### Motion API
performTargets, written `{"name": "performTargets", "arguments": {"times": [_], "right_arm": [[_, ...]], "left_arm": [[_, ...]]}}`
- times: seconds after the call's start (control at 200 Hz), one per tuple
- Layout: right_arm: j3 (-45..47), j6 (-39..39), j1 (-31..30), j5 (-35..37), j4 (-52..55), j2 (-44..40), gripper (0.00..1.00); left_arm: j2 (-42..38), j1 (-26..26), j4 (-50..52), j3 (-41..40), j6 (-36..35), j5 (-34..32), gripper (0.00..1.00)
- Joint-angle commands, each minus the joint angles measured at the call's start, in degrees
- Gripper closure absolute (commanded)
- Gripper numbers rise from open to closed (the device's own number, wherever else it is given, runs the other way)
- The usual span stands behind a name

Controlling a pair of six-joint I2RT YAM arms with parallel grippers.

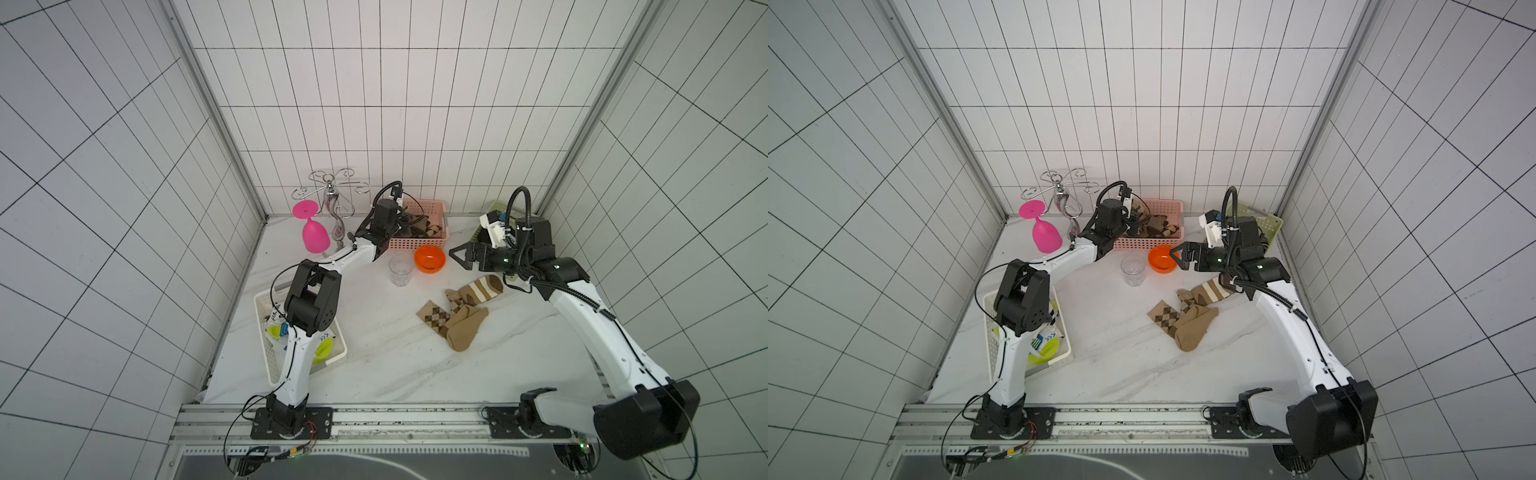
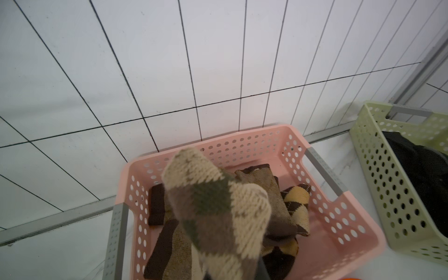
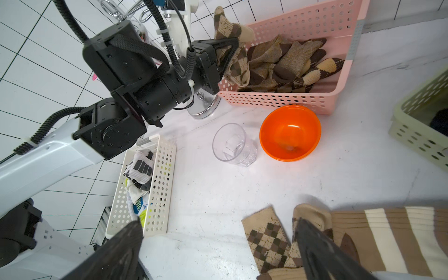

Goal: Sort the socks into the basket by color
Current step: Place the sock in the bin.

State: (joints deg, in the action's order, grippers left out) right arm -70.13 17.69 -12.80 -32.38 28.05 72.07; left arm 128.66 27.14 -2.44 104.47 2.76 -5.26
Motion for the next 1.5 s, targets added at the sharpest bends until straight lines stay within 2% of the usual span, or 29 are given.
{"name": "performTargets", "arguments": {"times": [0.0,0.09,0.19,0.45,0.655,0.715,0.794,0.874,1.494], "right_arm": [[2.4,-1.6,0.7,-0.6,-1.1,1.1,0.01],[2.8,-1.8,1.0,-0.8,-1.2,2.5,0.01],[3.0,-1.9,1.4,-0.5,-1.3,4.2,0.01],[2.7,-1.0,2.0,-0.4,-1.6,7.5,0.03],[2.4,0.5,2.1,-0.7,-2.8,8.7,0.04],[2.4,0.8,2.1,-0.8,-3.1,8.8,0.04],[2.1,1.1,2.1,-0.8,-3.1,8.8,0.04],[2.1,1.4,1.9,-0.9,-3.3,8.7,0.04],[4.3,1.7,1.7,-0.7,-4.8,7.6,0.01]], "left_arm": [[3.9,-1.7,-2.3,5.2,-0.1,-0.7,1.0],[8.2,-2.7,-0.2,10.0,0.0,0.2,0.97],[13.2,-3.3,2.5,15.4,-0.4,0.9,0.85],[21.9,-4.1,6.7,24.5,0.5,4.8,0.84],[21.7,-4.0,6.9,22.5,1.2,7.0,0.8],[21.4,-4.0,6.5,22.1,1.0,7.4,0.72],[20.3,-4.0,5.8,21.1,1.3,8.2,0.54],[19.0,-3.7,5.1,20.2,1.0,8.4,0.45],[5.9,-3.2,1.2,9.2,0.9,12.1,0.32]]}}
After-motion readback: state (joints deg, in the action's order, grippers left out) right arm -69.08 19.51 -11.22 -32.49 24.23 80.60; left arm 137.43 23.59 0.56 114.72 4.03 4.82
